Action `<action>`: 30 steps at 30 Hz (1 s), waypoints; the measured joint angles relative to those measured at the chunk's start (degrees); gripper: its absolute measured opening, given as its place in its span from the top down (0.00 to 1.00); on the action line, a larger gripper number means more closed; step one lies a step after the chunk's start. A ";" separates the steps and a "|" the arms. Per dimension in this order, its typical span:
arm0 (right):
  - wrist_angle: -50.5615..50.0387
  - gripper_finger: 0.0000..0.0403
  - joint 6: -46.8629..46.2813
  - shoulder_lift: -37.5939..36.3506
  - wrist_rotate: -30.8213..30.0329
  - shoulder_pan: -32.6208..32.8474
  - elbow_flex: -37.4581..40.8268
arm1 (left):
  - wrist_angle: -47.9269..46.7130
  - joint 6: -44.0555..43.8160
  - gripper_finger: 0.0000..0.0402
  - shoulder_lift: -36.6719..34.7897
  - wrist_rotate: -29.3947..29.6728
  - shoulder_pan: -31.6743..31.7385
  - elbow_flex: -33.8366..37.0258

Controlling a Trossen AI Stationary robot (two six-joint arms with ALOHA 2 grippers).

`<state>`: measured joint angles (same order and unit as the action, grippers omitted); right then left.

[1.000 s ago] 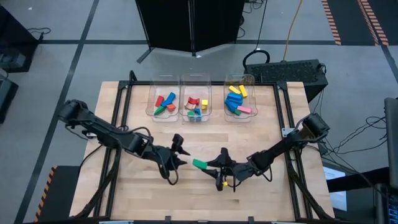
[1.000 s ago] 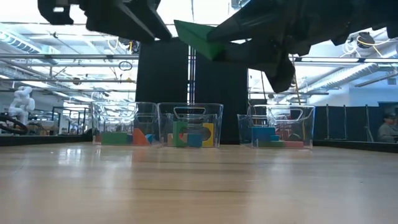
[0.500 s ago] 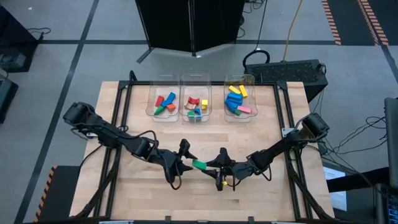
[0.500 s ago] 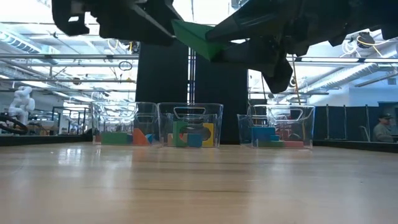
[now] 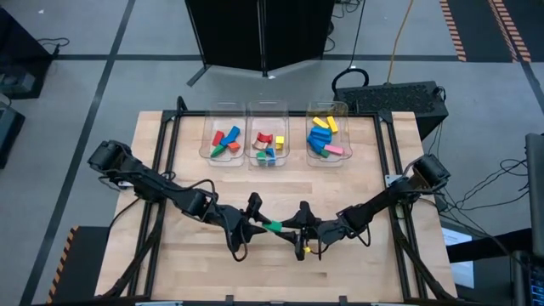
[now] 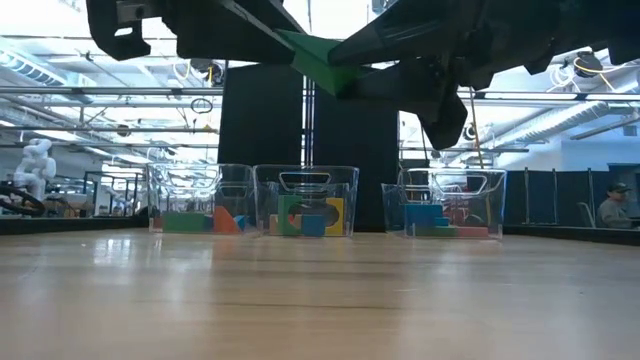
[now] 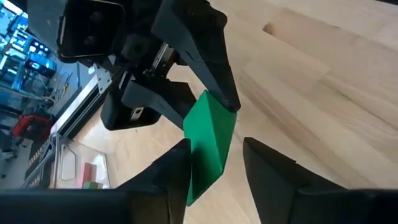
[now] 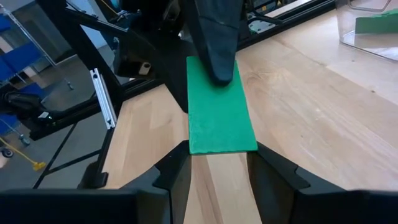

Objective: Sort blocks by size
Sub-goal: Put the green triangular block into the left transparent bin

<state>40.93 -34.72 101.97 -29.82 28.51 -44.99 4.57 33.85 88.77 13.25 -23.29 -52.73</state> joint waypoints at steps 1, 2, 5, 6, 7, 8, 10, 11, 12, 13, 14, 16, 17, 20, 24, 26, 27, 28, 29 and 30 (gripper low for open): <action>0.00 0.67 0.00 0.00 0.05 0.02 0.00 | 0.10 0.04 0.64 0.00 -0.02 0.00 0.00; 0.00 0.67 -0.03 0.00 0.11 0.02 0.00 | 0.22 0.06 0.66 0.00 -0.02 0.00 0.00; 0.00 0.67 -0.04 0.00 0.15 0.02 0.00 | 0.16 1.01 0.70 0.00 -0.02 0.00 0.00; 0.00 0.67 -0.04 0.00 0.17 0.04 0.00 | 0.18 1.32 0.71 0.00 -0.02 0.00 0.00; 0.00 0.67 -0.03 0.00 0.20 0.04 0.00 | 0.21 1.51 0.72 0.00 0.00 0.00 0.00; 0.00 0.67 -0.02 0.00 0.22 0.04 0.00 | 0.27 1.56 0.74 0.00 0.00 0.00 0.00; 0.00 0.67 -0.23 0.00 0.22 0.04 0.00 | 0.34 1.66 0.77 0.00 -0.01 0.00 0.00; 0.00 0.67 -0.47 0.00 0.25 0.04 0.00 | 0.34 1.68 0.79 0.00 0.00 0.00 0.00; 0.02 0.67 -0.67 0.00 0.30 0.04 0.00 | 0.34 1.72 0.80 0.00 0.04 0.00 0.00; 0.04 0.67 -0.69 0.00 0.35 0.04 0.00 | 0.31 1.87 0.81 0.00 0.08 0.00 0.00; 0.04 0.67 -0.78 0.00 0.36 0.07 0.00 | 0.31 1.93 0.83 0.00 0.09 0.00 0.00; 0.04 0.67 -0.87 0.00 0.35 0.07 0.02 | 0.30 2.06 0.85 0.00 0.14 -0.01 0.00; 0.06 0.67 -0.89 0.00 0.34 0.07 0.02 | 0.31 2.07 0.86 0.00 0.19 -0.03 0.00; 0.07 0.64 -0.85 0.00 -0.04 0.09 0.02 | 0.57 0.47 0.88 0.00 1.10 -0.04 0.00; 0.00 0.55 0.25 0.00 -0.66 0.00 0.07 | 1.51 -4.50 0.88 -0.02 5.97 0.14 0.00; -0.25 0.49 1.13 -0.30 -0.88 0.08 0.07 | 1.43 -5.82 0.88 -0.02 6.62 0.43 0.00; -0.31 0.46 1.34 -0.48 -0.85 0.18 0.07 | 1.33 -6.55 0.88 -0.02 6.72 0.56 0.00; -0.56 0.43 1.46 -0.85 -0.66 0.20 0.07 | 1.32 -7.26 0.88 -0.04 6.76 0.77 0.00; -1.29 0.40 1.74 -1.37 -0.59 0.24 0.07 | 1.28 -8.00 0.88 -0.04 6.77 1.02 0.00; -2.46 0.38 1.75 -2.00 -0.89 0.26 0.07 | 1.15 -8.82 0.88 -0.07 6.85 1.38 0.00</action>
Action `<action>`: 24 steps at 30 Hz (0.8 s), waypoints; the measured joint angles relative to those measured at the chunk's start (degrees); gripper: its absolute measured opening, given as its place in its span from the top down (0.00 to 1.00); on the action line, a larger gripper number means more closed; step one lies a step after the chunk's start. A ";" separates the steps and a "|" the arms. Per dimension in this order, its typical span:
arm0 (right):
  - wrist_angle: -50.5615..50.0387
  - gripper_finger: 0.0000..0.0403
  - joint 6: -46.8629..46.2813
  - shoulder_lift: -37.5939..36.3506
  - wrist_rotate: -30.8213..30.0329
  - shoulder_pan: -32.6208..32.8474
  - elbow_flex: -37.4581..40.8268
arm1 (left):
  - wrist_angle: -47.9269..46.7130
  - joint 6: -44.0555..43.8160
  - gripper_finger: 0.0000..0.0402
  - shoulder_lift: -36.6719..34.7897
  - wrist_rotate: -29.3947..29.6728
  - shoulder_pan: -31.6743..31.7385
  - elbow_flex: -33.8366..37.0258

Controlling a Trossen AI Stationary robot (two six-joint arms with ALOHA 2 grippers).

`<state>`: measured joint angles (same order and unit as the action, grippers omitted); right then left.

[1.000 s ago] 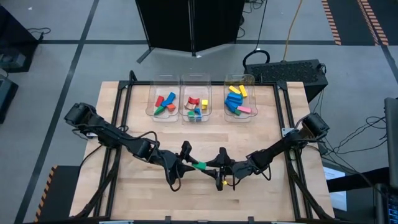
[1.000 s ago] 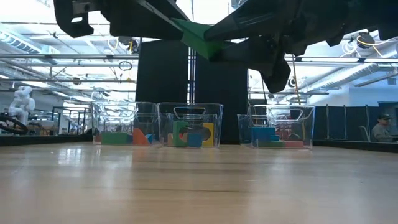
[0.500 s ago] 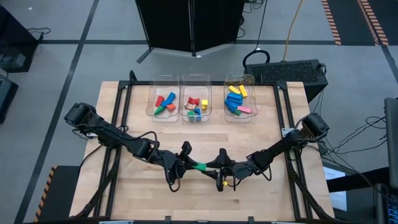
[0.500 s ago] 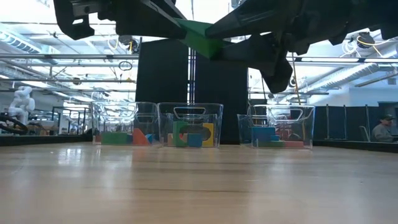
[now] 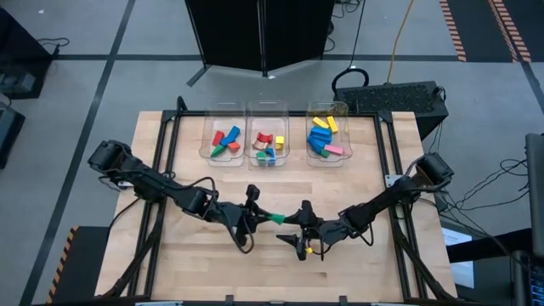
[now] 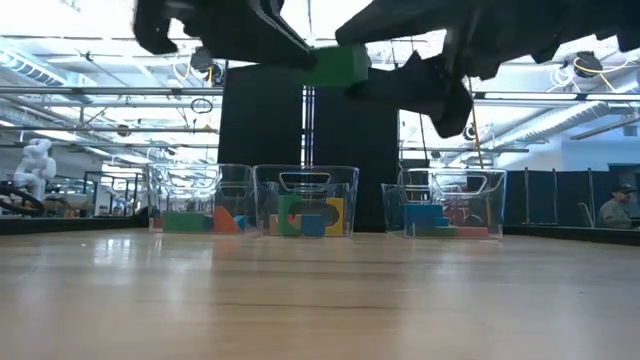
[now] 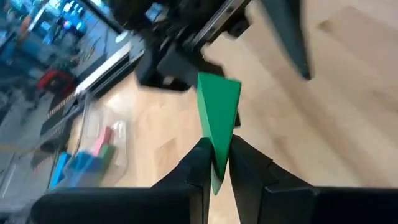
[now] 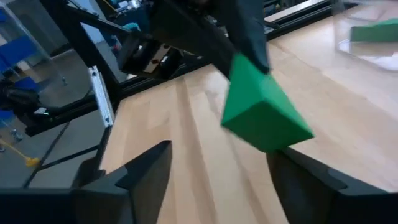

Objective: Sort blocks by size
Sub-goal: Put the green triangular block into the left transparent bin

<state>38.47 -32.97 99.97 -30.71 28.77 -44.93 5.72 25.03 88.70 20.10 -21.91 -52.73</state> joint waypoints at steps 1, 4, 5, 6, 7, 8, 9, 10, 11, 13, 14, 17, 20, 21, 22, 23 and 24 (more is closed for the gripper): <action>-1.51 0.36 -0.23 -0.55 -1.11 0.10 -0.01 | -0.14 -0.68 0.88 -0.15 0.48 0.38 0.00; -9.72 0.32 -2.58 -1.87 -6.14 0.53 -0.07 | -0.62 -2.20 0.88 -0.74 2.54 1.51 0.00; -12.36 0.31 -3.97 -1.95 -7.48 0.59 -0.07 | -0.72 -2.29 0.88 -1.09 2.83 1.86 -0.02; -14.50 0.31 -5.15 -1.95 -8.46 0.59 -0.04 | -1.58 -2.30 0.88 -1.69 2.93 2.10 0.00; -15.88 0.31 -5.98 -1.95 -8.99 0.59 -0.02 | -1.99 -2.29 0.88 -2.24 2.97 2.43 0.00; -16.84 0.31 -6.69 -1.95 -9.45 0.59 -0.02 | -1.61 -2.31 0.88 -2.63 2.99 2.83 0.00; -17.69 0.31 -7.23 -1.98 -9.55 0.59 -0.02 | -1.34 -2.33 0.88 -2.99 3.02 3.27 -0.06; -18.30 0.31 -7.58 -2.00 -9.63 0.59 -0.02 | -1.75 -2.50 0.88 -3.53 3.12 3.69 -0.09; -18.78 0.31 -7.97 -2.00 -9.67 0.59 -0.02 | -2.49 -2.85 0.88 -4.22 3.52 3.98 -0.01; -19.50 0.31 -8.22 -2.02 -9.74 0.59 -0.02 | -2.16 -3.76 0.88 -5.52 4.31 4.83 -0.02; -19.74 0.31 -8.22 -2.02 -9.75 0.59 -0.02 | -2.62 -4.08 0.88 -6.43 4.53 5.17 -0.07; -21.10 0.31 -8.52 -2.04 -9.77 0.63 -0.04 | -5.78 -5.78 0.88 -8.99 5.49 6.18 -0.06; -23.61 0.31 -9.66 -2.04 -9.63 0.59 -0.04 | -10.07 -7.70 0.88 -12.05 6.98 7.24 -0.04; -24.49 0.31 -9.77 -2.04 -9.34 0.59 -0.04 | -10.78 -8.36 0.88 -12.89 7.23 7.81 -0.04; -25.18 0.31 -9.88 -2.04 -8.94 0.59 -0.04 | -12.17 -9.24 0.88 -13.82 7.41 8.25 -0.05; -25.39 0.31 -9.91 -2.04 -8.40 0.48 -0.04 | -13.92 -10.03 0.88 -14.77 7.44 8.71 -0.03; -25.39 0.31 -9.91 -2.04 -8.18 0.44 -0.04 | -14.83 -10.98 0.88 -15.61 7.47 9.34 0.02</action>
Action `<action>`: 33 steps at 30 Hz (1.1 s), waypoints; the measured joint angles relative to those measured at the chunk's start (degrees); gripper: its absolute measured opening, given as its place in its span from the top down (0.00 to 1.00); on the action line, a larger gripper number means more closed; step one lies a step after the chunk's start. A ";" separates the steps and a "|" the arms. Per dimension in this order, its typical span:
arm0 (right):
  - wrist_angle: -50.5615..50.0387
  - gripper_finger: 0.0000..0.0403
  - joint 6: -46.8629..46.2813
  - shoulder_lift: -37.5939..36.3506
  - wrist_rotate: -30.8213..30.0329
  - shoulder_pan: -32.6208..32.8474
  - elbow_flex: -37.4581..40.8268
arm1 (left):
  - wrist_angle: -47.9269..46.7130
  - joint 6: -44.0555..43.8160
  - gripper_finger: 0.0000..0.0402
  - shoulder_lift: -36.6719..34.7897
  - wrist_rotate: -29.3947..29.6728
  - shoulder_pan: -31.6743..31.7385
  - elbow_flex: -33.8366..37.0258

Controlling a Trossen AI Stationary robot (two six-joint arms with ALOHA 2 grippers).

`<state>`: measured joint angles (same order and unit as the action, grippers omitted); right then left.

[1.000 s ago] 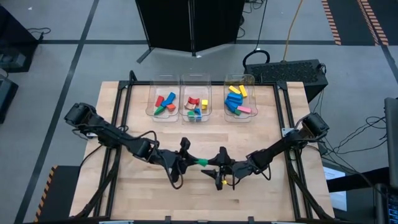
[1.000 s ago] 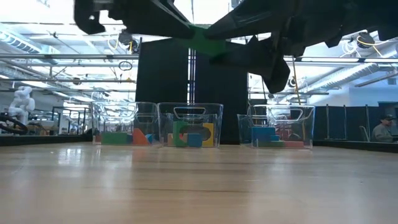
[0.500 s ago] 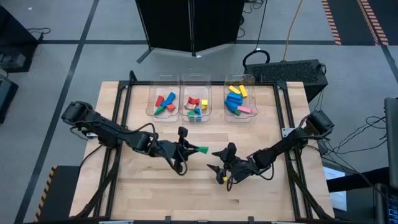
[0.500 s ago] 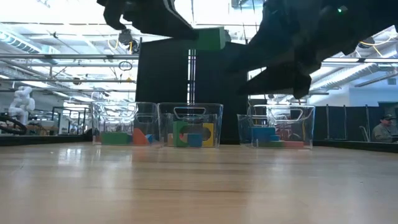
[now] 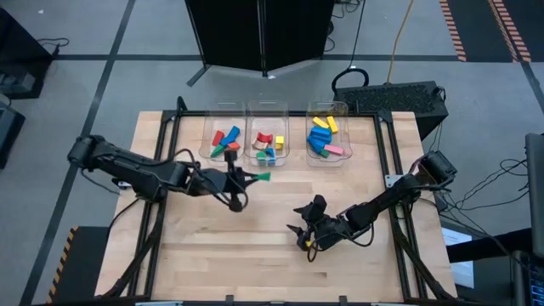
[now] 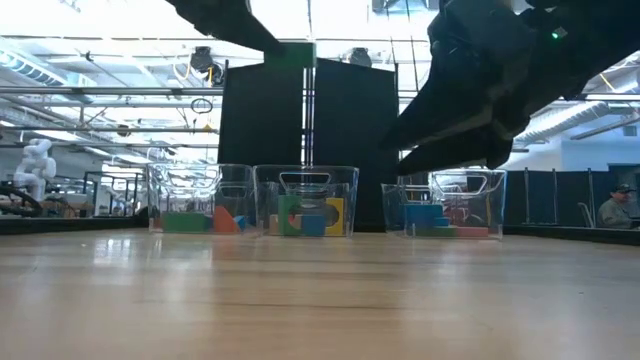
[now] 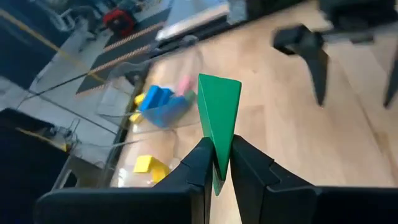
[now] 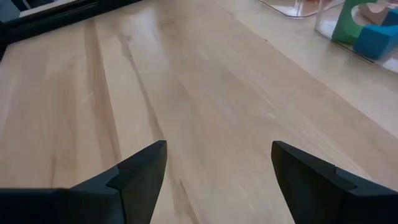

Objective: Sort blocks by size
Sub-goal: Put the green triangular block into the left transparent bin

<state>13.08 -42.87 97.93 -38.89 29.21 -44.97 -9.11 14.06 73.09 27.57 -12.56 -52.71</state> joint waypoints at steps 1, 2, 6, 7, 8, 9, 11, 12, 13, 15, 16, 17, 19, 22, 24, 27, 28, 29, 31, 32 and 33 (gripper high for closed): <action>-0.01 0.31 0.00 0.00 0.04 0.00 0.00 | -0.17 -0.67 0.88 -0.61 0.01 0.67 -0.02; -0.04 0.31 0.00 0.00 0.06 0.00 0.00 | -0.77 -1.37 0.88 -1.40 0.04 1.39 -0.04; -0.08 0.31 0.00 0.00 0.20 0.00 0.00 | -3.25 -2.35 0.88 -3.97 0.57 4.25 -0.04; -0.19 0.31 0.00 0.00 0.20 0.00 0.00 | -4.23 -2.72 0.88 -4.48 0.71 5.03 -0.04; -0.32 0.31 0.00 0.00 0.20 0.00 0.00 | -4.38 -3.08 0.88 -4.81 0.95 5.93 -0.02; -0.41 0.31 0.00 0.00 0.22 0.00 0.00 | -4.13 -3.21 0.88 -5.15 0.98 6.89 -0.02; -0.48 0.31 0.00 0.00 0.24 0.00 0.00 | -4.71 -3.23 0.88 -5.83 1.10 8.84 -0.02; -0.52 0.31 0.00 0.00 0.32 0.00 -0.02 | -4.74 -3.23 0.88 -6.01 1.18 9.84 -0.02; -0.70 0.31 0.00 0.00 0.72 0.00 -0.02 | -4.95 -3.27 0.88 -6.18 1.18 10.95 -0.02; -0.79 0.31 0.00 0.00 1.63 -0.13 -0.02 | -6.09 -3.38 0.88 -6.37 1.01 13.06 -0.02; -0.82 0.31 0.00 0.00 1.70 -0.11 -0.02 | -6.13 -3.70 0.88 -6.37 0.56 14.25 -0.02; -0.83 0.31 0.00 0.00 1.70 -0.13 -0.02 | -6.41 -4.27 0.88 -6.39 0.08 15.49 -0.02; -0.85 0.31 0.00 0.00 1.70 -0.17 0.00 | -7.48 -5.01 0.88 -6.39 -1.36 17.96 -0.02; -0.90 0.31 0.00 0.00 1.70 -0.22 -0.02 | -8.81 -6.29 0.88 -6.39 -4.09 21.66 -0.02; -0.90 0.31 0.00 0.00 1.70 -0.22 -0.02 | -9.49 -6.31 0.88 -6.37 -5.90 23.99 -0.02; -0.90 0.31 0.05 0.00 1.70 -0.22 -0.02 | -10.12 -6.26 0.88 -6.37 -7.47 27.36 -0.02; -0.90 0.31 0.07 0.00 1.70 -0.24 -0.02 | -10.09 -6.27 0.88 -6.37 -8.17 28.54 -0.02; -0.90 0.31 0.04 0.00 1.70 -0.22 -0.02 | -10.09 -6.26 0.88 -6.37 -9.09 29.77 -0.02; -0.90 0.31 0.04 0.00 1.72 -0.23 -0.02 | -10.09 -6.29 0.88 -6.37 -11.25 32.34 -0.02; -0.92 0.31 0.04 0.00 1.71 -0.22 -0.02 | -10.09 -6.31 0.88 -6.37 -12.43 33.61 -0.02; -0.92 0.31 0.04 0.00 1.73 -0.22 -0.02 | -10.13 -6.31 0.88 -6.37 -13.76 34.88 -0.02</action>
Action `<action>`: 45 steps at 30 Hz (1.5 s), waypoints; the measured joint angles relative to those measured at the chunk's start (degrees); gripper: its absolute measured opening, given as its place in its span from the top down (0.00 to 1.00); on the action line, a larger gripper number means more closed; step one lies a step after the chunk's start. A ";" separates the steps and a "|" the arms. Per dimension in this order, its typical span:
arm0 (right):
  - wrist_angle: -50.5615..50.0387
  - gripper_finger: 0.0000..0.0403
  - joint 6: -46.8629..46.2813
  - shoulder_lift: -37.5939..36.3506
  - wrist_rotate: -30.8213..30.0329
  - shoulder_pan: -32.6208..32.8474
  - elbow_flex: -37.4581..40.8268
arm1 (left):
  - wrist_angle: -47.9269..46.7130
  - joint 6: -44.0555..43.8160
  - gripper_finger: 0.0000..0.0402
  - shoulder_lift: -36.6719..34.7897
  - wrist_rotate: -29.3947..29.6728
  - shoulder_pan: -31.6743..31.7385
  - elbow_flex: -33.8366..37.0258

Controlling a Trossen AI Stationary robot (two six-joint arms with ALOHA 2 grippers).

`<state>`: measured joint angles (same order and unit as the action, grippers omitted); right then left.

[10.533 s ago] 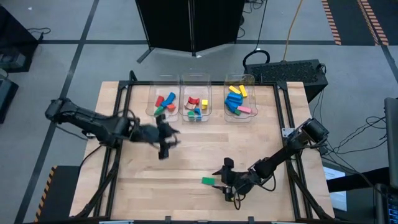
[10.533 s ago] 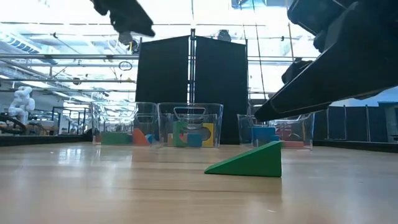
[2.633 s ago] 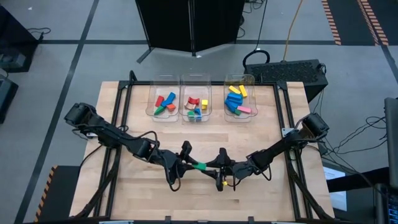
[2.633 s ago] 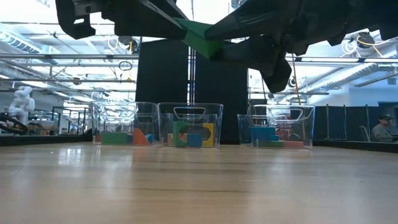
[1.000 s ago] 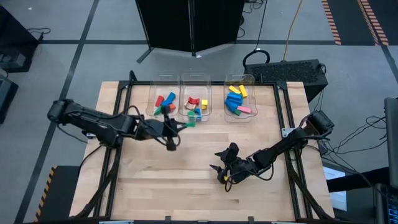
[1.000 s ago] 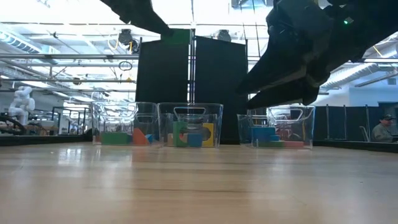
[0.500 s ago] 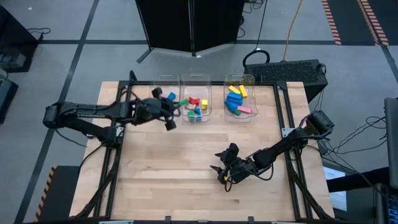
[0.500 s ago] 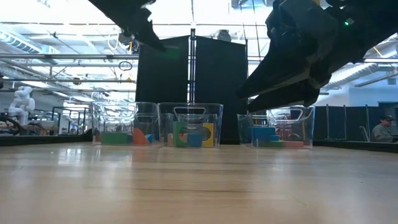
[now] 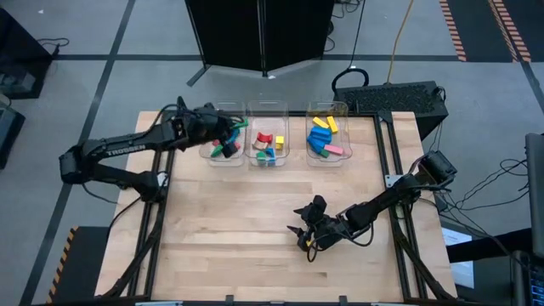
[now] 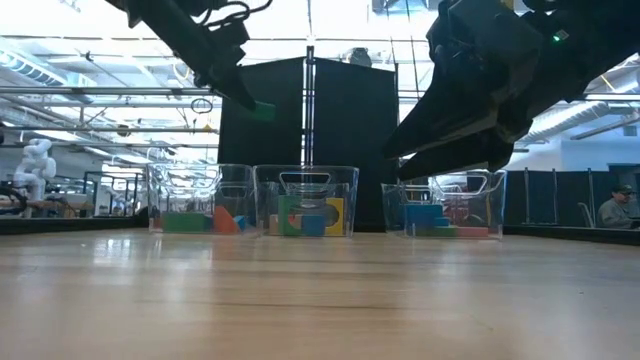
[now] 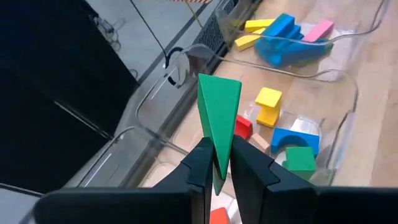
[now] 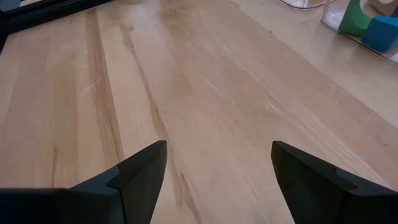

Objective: Sort blocks by size
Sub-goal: Put the green triangular block into the left transparent bin

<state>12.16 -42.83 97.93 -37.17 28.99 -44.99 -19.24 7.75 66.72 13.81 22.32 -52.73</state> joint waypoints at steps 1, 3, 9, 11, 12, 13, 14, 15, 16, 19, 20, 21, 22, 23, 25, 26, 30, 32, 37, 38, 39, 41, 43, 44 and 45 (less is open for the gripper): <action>0.00 0.31 0.02 0.00 0.00 0.00 0.00 | -0.16 0.00 0.88 0.00 -1.26 1.17 0.00; -0.02 0.31 0.20 0.00 0.00 0.00 0.00 | -0.92 0.00 0.88 0.00 -2.89 3.33 0.00; 0.00 0.31 0.42 0.00 -0.02 -0.05 0.00 | -4.59 0.04 0.88 0.00 -2.95 8.10 0.00; 0.00 0.31 0.42 0.00 0.00 -0.13 0.00 | -5.60 0.05 0.88 0.00 -3.05 9.30 0.00; 0.00 0.31 0.41 0.00 0.00 -0.15 0.00 | -5.86 0.07 0.88 0.00 -3.11 9.79 0.00; 0.00 0.31 0.41 0.00 -0.01 -0.17 0.00 | -5.95 0.07 0.88 0.00 -3.15 10.22 0.00; 0.00 0.31 0.42 0.00 0.00 -0.17 0.00 | -5.95 0.08 0.88 0.00 -3.55 10.62 0.00; 0.00 0.31 0.42 0.00 -0.02 -0.17 0.00 | -5.95 0.07 0.88 0.00 -4.34 11.12 0.00; 0.00 0.31 0.42 0.00 0.00 -0.17 0.00 | -5.95 0.07 0.88 0.02 -5.35 11.57 0.00; 0.02 0.31 0.39 0.00 0.00 -0.17 0.00 | -6.51 0.14 0.88 0.88 -6.95 12.97 0.00; 0.00 0.31 0.39 0.00 0.02 -0.17 0.00 | -7.34 0.41 0.88 1.33 -6.94 13.51 0.00; 0.00 0.31 0.42 0.02 0.09 -0.17 0.00 | -8.03 0.85 0.88 1.97 -6.75 14.02 0.00; 0.00 0.31 0.63 0.02 0.09 -0.17 0.00 | -8.52 1.75 0.88 2.63 -6.30 14.46 0.00; -0.02 0.31 1.10 0.02 -0.04 -0.17 0.00 | -9.11 2.49 0.88 3.39 -5.81 14.82 0.00; -0.03 0.31 2.08 0.02 -0.17 -0.17 0.00 | -10.32 3.10 0.88 5.19 -5.66 15.52 0.00; -0.20 0.31 2.46 0.02 -0.20 -0.15 0.00 | -10.72 3.11 0.88 6.11 -5.68 15.79 0.00; -1.84 0.31 2.97 0.02 0.24 -0.13 0.00 | -11.29 3.15 0.88 9.76 -6.71 16.42 0.00; -2.98 0.31 2.81 0.02 1.00 -0.13 0.00 | -11.33 3.17 0.88 11.39 -6.85 16.68 0.00; -4.89 0.31 1.14 0.02 1.22 -0.13 0.00 | -10.38 3.17 0.88 14.55 -6.90 17.85 0.00; -4.92 0.31 0.95 0.02 1.20 -0.13 0.00 | -9.87 3.16 0.88 15.11 -6.90 18.14 0.00; -4.92 0.31 0.78 0.02 1.22 -0.13 0.00 | -9.54 3.17 0.88 15.55 -6.93 18.50 0.00; -4.94 0.31 0.68 0.02 1.25 -0.13 0.00 | -9.49 3.17 0.88 16.34 -7.10 19.13 0.00; -4.94 0.31 0.66 0.02 1.27 -0.13 0.00 | -9.68 3.17 0.88 17.10 -7.94 19.75 0.00; -4.95 0.31 0.62 0.02 1.27 -0.13 0.00 | -10.05 3.15 0.88 17.33 -8.12 19.92 0.00; -4.96 0.31 0.61 0.02 1.27 -0.13 0.00 | -10.45 3.17 0.88 17.37 -8.21 20.15 0.00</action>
<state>7.20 -42.22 97.95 -35.90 28.86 -44.99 -29.69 10.92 84.09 5.60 42.47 -52.73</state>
